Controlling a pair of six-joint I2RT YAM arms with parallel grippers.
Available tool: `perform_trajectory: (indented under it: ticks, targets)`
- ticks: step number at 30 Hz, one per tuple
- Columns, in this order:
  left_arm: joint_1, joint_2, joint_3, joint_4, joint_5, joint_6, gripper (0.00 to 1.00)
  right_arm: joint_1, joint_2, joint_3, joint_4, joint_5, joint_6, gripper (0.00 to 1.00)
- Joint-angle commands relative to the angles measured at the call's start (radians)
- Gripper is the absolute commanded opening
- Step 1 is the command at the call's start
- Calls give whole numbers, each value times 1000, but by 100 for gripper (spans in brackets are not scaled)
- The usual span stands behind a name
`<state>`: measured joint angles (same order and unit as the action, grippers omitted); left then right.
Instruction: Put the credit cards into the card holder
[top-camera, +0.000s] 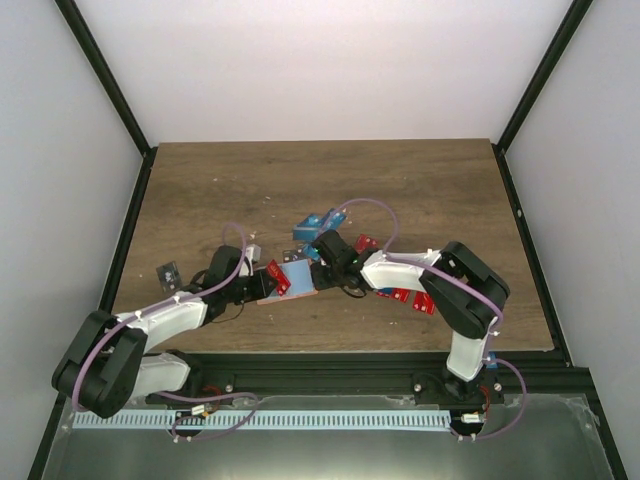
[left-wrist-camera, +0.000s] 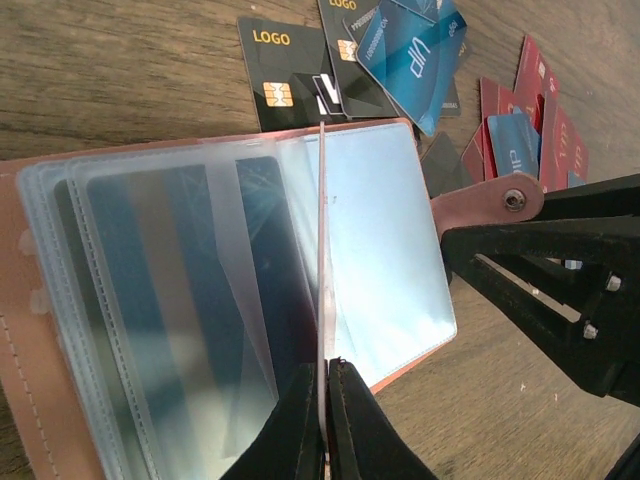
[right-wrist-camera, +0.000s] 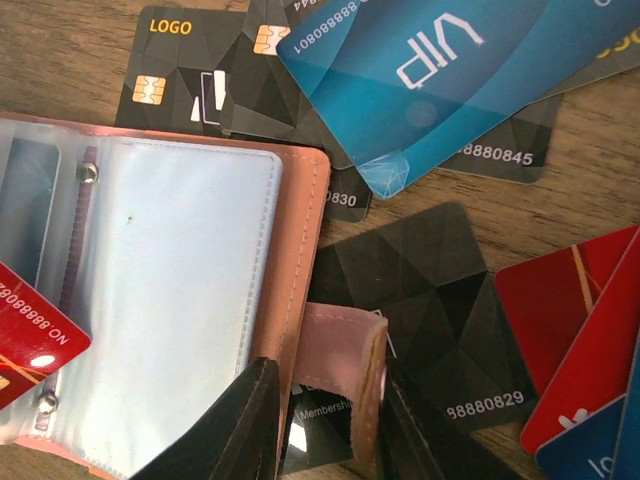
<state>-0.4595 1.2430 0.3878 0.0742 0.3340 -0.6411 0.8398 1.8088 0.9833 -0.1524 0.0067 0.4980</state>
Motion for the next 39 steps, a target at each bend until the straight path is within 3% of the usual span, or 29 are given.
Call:
perform_trajectory:
  ticks: [1,25,39]
  targets:
    - [4,14,-21,27,0,-14,4,-7,-16,-17,-18,-17,11,28]
    - [4,46,-72,184,141,-125,4,18,-60,-117,10,-76,62,23]
    - [0,-70,-192,176,230,-144,4,96,-142,-213,17,-76,143,21]
